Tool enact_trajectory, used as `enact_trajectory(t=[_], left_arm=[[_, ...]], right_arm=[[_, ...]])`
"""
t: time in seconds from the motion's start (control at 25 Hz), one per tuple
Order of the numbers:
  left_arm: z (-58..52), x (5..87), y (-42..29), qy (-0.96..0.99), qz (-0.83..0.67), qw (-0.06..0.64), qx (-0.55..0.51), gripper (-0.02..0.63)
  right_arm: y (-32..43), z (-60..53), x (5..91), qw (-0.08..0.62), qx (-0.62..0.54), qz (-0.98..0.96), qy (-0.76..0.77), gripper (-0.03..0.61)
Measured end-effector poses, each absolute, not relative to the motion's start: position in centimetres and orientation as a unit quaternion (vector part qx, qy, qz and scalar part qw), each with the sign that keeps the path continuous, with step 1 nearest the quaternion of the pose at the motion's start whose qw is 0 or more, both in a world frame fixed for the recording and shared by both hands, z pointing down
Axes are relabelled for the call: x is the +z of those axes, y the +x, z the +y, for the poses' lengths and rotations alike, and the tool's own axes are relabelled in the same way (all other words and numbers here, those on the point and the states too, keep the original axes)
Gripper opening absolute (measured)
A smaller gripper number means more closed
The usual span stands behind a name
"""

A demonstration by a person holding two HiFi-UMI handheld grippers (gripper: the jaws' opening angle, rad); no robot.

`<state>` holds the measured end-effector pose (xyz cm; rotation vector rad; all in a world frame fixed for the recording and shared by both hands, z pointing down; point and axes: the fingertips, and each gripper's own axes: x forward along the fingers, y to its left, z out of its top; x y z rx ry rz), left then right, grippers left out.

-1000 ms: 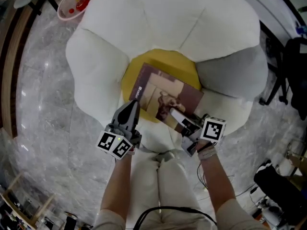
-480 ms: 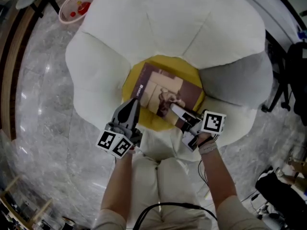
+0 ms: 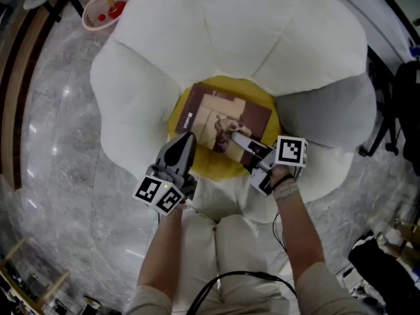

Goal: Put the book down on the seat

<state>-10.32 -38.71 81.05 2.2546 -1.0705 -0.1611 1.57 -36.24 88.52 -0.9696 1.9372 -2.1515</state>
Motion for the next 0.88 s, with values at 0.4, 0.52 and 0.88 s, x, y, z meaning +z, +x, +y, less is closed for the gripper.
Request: enact_trajectory(t=[0.4, 0.52, 0.88], left_arm=[[-38.9, 81.3, -10.1, 0.859, -0.402, 0.311, -0.059, 0.022], [-39.1, 81.2, -9.8, 0.861, -0.398, 0.311, -0.059, 0.022], [-38.9, 81.2, -9.9, 0.863, -0.388, 0.318, -0.057, 0.021]], right_arm=[[2.2, -36.5, 89.9, 0.026, -0.702, 0.628, -0.335, 0.155], [2.4, -36.3, 90.3, 0.011, -0.7, 0.625, -0.345, 0.162], [2.4, -36.8, 91.0, -0.006, -0.678, 0.649, -0.346, 0.227]])
